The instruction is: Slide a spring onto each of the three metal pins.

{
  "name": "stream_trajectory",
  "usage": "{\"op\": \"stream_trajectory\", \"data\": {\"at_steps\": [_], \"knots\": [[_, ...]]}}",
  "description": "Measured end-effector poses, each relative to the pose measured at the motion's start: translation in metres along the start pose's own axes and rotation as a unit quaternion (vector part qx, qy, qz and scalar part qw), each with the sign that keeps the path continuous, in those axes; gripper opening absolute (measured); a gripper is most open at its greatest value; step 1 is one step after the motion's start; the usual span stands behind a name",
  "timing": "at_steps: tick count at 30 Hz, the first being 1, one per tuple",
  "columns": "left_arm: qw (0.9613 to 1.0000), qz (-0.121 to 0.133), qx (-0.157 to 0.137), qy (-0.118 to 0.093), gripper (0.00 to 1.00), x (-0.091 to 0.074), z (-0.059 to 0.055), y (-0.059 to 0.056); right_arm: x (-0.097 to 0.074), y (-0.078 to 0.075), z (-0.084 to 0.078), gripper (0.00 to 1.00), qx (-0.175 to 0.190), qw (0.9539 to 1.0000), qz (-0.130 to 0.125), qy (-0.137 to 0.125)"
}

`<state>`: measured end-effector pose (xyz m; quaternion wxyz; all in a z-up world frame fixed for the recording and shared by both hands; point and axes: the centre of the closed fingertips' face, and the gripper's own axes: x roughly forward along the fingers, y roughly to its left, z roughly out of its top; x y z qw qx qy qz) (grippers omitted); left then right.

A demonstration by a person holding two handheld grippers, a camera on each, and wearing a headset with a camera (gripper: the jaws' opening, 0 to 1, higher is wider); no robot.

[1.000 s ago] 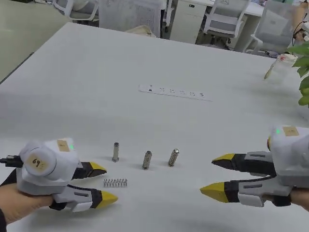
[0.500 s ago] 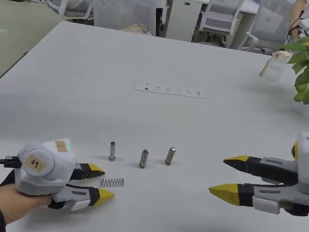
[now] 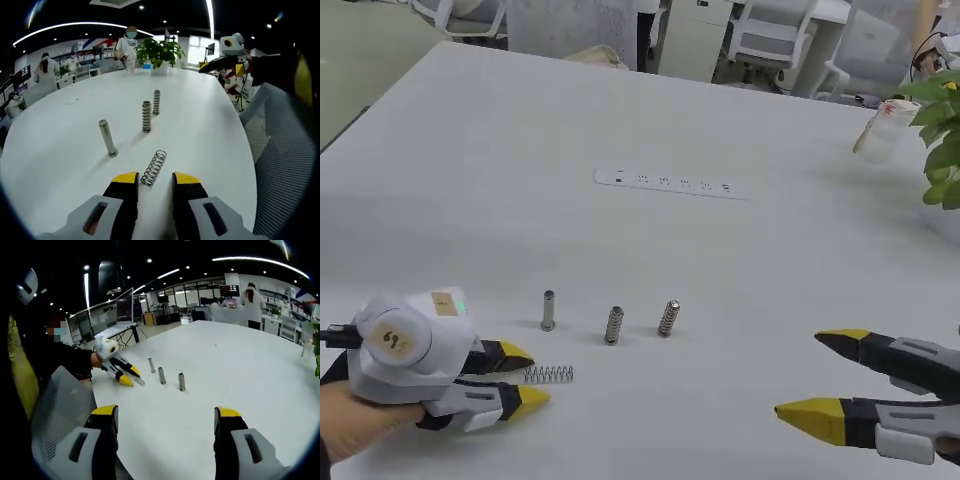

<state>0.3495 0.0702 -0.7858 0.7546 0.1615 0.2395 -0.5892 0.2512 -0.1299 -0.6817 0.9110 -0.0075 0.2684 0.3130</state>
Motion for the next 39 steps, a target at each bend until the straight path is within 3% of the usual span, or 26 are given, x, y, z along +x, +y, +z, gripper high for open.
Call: {"op": "stream_trajectory", "data": {"at_steps": [3, 12, 24, 39], "knots": [[1.0000, 0.002, 0.000, 0.001, 0.19, 0.001, -0.001, 0.000, 0.002, 0.001, -0.005, 0.83, -0.017, 0.9998, -0.003, 0.010], [1.0000, 0.004, 0.000, 0.000, 0.16, 0.002, -0.001, 0.002, 0.008, -0.002, -0.007, 1.00, -0.013, 0.9999, -0.004, 0.006], [0.9998, 0.020, 0.002, 0.000, 0.06, 0.001, -0.001, 0.006, 0.010, -0.004, -0.009, 1.00, -0.010, 0.9999, -0.002, 0.014], [0.9998, 0.021, 0.005, -0.001, 0.05, -0.001, -0.002, 0.003, 0.012, -0.002, -0.011, 1.00, -0.011, 0.9998, 0.005, 0.018]]}}
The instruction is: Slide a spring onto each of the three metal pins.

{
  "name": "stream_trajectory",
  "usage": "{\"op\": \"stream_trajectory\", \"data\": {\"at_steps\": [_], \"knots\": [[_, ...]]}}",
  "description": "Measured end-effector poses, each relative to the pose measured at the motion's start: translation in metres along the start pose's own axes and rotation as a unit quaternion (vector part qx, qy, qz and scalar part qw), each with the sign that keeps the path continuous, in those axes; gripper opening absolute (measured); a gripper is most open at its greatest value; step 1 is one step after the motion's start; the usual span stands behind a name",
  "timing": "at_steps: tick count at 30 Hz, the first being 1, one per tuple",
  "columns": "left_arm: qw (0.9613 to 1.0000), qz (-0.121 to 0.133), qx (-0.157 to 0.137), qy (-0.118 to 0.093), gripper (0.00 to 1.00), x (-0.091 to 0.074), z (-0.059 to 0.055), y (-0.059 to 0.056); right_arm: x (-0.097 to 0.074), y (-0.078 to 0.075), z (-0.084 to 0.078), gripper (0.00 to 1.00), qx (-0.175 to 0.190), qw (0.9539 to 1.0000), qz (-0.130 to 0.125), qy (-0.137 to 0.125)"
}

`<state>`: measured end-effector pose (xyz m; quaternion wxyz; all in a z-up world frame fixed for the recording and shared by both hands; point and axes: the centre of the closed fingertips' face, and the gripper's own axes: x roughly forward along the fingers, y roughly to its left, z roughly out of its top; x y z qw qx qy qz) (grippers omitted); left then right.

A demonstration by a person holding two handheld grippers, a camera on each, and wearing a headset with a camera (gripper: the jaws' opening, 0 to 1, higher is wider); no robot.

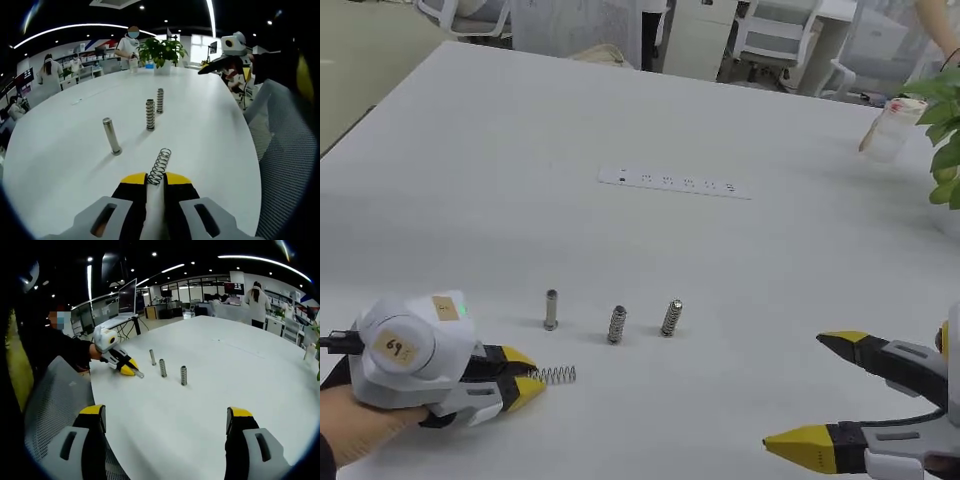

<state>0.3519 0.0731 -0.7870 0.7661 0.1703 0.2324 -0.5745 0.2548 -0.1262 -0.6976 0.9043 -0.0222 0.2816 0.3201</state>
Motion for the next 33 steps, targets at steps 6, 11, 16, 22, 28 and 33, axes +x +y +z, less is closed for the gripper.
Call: {"op": "stream_trajectory", "data": {"at_steps": [6, 11, 16, 22, 28, 33], "knots": [[0.9999, -0.003, -0.009, -0.007, 0.05, -0.003, 0.001, -0.003, 0.002, 0.001, 0.001, 0.99, -0.001, 1.0000, 0.003, 0.001], [0.9996, -0.010, -0.025, -0.008, 0.04, -0.003, 0.001, -0.006, 0.004, 0.000, -0.001, 0.99, -0.001, 1.0000, 0.005, 0.004], [0.9996, -0.011, -0.024, -0.008, 0.04, -0.003, 0.001, -0.007, 0.004, 0.001, 0.000, 0.99, -0.002, 1.0000, 0.006, 0.003], [0.9996, -0.011, -0.019, -0.019, 0.04, -0.006, 0.009, -0.008, 0.005, 0.002, 0.003, 0.98, -0.005, 1.0000, 0.007, 0.001], [0.9994, -0.010, -0.012, -0.030, 0.04, -0.011, 0.020, -0.010, 0.007, 0.005, 0.005, 0.98, -0.008, 0.9999, 0.010, 0.003], [0.9992, -0.009, -0.005, -0.039, 0.04, -0.014, 0.028, -0.011, 0.008, 0.006, 0.006, 0.97, -0.012, 0.9998, 0.013, 0.004]]}}
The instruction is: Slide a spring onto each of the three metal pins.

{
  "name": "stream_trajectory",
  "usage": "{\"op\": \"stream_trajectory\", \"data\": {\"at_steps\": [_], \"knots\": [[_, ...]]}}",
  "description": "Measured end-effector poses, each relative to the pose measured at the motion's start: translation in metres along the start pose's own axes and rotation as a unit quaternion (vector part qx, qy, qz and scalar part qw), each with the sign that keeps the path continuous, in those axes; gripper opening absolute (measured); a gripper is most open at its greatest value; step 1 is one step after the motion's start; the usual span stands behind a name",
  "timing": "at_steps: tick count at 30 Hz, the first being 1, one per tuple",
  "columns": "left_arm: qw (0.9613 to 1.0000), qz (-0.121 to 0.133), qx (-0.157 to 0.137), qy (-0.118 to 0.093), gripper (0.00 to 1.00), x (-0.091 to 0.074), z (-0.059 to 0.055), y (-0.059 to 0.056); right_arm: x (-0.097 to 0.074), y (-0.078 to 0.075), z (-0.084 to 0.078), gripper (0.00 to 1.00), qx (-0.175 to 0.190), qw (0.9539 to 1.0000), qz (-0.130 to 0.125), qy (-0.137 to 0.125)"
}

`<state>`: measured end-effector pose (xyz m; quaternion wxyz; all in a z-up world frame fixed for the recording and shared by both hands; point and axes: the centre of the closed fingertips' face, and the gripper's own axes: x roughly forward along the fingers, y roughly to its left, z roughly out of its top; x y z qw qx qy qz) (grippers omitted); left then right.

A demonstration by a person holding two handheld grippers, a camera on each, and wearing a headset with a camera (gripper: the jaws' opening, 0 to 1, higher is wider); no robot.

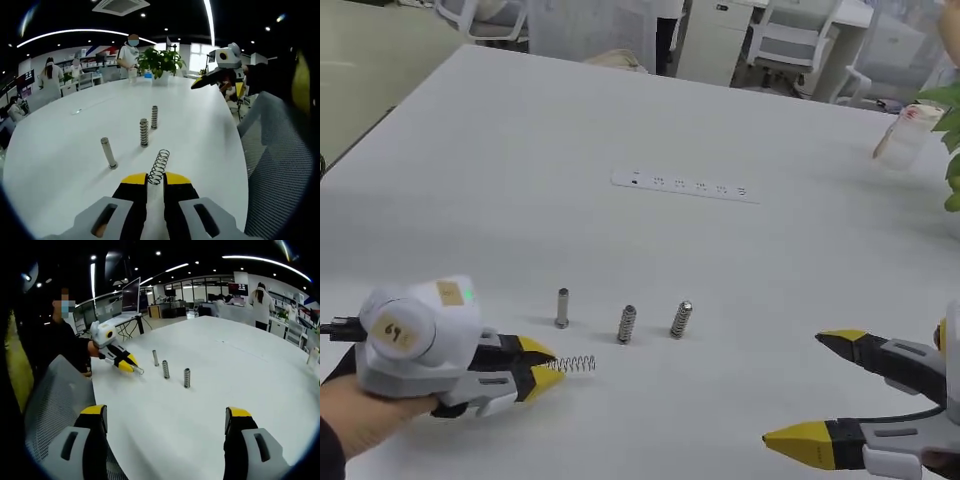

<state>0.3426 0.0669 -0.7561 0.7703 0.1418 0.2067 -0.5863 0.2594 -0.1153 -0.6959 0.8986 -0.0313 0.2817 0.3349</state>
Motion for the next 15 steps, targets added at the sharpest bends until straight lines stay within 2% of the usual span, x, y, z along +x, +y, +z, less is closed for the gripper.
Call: {"op": "stream_trajectory", "data": {"at_steps": [15], "knots": [[0.9992, -0.003, 0.032, -0.026, 0.04, -0.009, 0.031, -0.012, 0.009, 0.012, 0.014, 0.96, -0.018, 0.9997, 0.018, -0.004]]}}
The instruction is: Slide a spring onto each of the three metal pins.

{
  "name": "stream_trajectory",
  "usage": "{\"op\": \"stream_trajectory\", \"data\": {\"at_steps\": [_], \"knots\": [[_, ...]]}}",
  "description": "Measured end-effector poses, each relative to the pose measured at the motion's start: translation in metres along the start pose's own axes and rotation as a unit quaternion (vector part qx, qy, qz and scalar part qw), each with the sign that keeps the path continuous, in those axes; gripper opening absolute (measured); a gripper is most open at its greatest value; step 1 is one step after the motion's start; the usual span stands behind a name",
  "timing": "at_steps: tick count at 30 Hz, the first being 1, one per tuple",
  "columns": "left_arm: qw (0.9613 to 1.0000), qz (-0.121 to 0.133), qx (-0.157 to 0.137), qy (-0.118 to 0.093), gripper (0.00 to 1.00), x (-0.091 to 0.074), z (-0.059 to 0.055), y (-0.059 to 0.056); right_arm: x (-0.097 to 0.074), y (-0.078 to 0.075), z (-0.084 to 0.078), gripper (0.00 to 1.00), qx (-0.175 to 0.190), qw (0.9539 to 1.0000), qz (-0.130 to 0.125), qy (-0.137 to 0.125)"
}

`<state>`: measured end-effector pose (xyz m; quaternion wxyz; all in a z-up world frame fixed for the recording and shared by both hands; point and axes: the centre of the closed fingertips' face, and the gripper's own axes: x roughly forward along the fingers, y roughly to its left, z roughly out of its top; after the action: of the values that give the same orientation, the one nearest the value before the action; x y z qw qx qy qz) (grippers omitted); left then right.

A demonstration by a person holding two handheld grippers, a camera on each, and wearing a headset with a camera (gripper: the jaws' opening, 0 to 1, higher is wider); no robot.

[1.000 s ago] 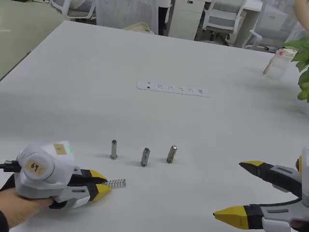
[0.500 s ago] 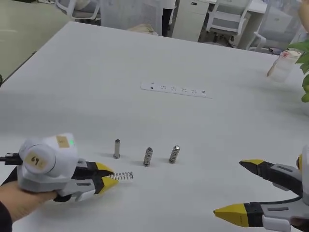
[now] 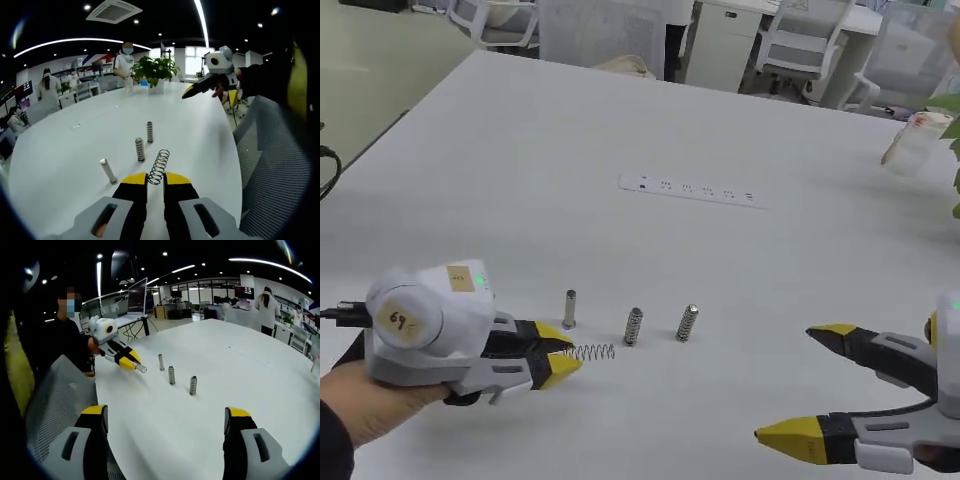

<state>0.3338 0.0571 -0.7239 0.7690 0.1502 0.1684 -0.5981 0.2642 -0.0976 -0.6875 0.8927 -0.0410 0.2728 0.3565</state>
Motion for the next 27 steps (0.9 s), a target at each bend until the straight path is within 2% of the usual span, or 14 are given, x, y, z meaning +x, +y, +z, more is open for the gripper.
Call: {"op": "stream_trajectory", "data": {"at_steps": [4, 12, 27], "knots": [[0.9999, -0.001, 0.009, -0.006, 0.04, -0.001, 0.009, -0.003, 0.003, 0.003, 0.005, 0.95, -0.007, 1.0000, 0.006, -0.001], [0.9997, -0.005, 0.021, -0.011, 0.04, 0.000, 0.018, -0.007, 0.009, 0.009, 0.014, 0.90, -0.016, 0.9996, 0.022, -0.002], [0.9994, -0.013, 0.032, -0.012, 0.04, 0.000, 0.025, -0.017, 0.029, 0.030, 0.027, 0.63, -0.046, 0.9964, 0.071, 0.002]]}}
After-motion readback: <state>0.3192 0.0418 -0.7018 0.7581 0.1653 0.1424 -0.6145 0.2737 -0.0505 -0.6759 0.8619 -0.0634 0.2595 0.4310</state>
